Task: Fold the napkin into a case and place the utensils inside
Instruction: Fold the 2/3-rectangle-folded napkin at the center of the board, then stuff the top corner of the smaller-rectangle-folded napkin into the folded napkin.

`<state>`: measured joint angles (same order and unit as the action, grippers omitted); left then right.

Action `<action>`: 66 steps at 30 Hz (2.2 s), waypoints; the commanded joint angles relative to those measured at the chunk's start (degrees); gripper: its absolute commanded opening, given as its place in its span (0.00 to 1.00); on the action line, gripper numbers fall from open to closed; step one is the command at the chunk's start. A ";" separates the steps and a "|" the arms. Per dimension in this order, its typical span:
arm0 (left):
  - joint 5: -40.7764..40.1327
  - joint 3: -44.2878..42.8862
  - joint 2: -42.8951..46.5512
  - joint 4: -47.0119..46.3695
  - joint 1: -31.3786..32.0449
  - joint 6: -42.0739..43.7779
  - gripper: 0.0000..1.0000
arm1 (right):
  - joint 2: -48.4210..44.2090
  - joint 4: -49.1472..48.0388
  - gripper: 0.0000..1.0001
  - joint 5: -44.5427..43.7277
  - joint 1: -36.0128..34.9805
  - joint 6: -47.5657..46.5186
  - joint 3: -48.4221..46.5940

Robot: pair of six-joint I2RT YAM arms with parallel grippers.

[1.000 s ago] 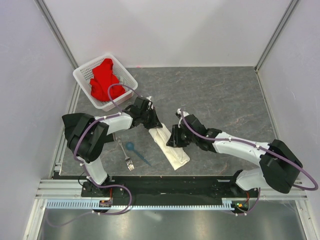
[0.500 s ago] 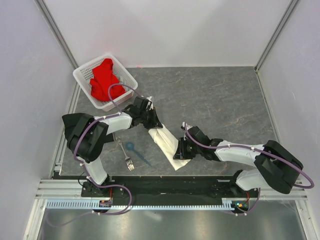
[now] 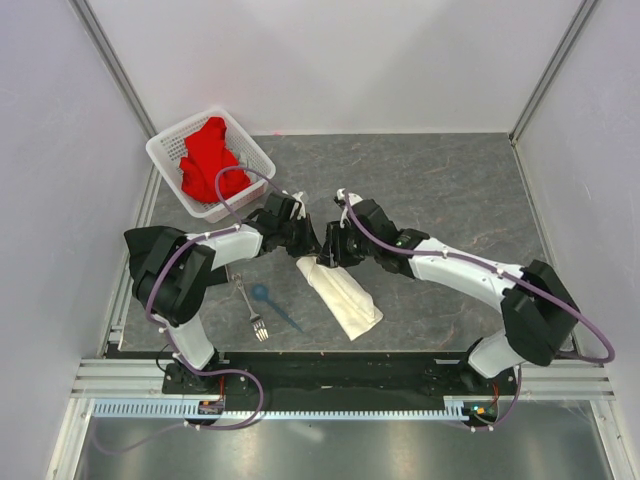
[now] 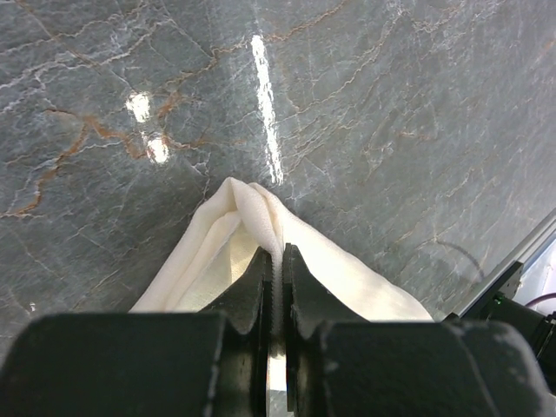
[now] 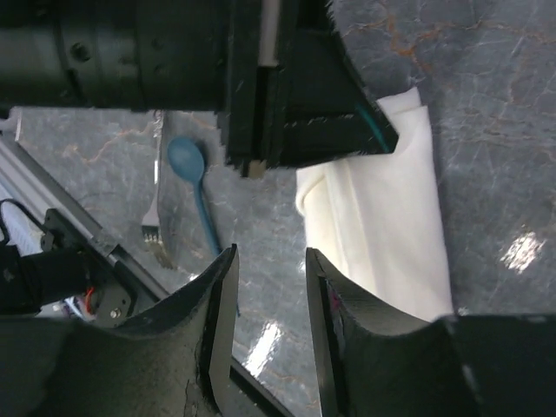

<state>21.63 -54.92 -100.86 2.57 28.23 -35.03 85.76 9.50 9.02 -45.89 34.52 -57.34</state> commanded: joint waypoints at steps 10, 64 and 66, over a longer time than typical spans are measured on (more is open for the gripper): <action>3.69 0.16 1.63 -2.22 -0.45 1.98 0.02 | 13.20 -5.89 0.45 0.12 1.59 -5.17 -1.72; -6.16 3.94 10.94 3.41 -6.43 -4.53 0.46 | 25.51 -5.63 0.39 -2.07 2.56 -8.51 -13.06; -6.94 4.55 12.52 4.11 -6.61 -4.61 0.44 | 25.69 -5.54 0.35 -2.34 2.56 -8.60 -12.97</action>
<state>16.73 -51.51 -92.82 7.18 22.50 -38.09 110.34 4.14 8.10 -43.53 27.16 -68.27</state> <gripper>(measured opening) 0.458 0.386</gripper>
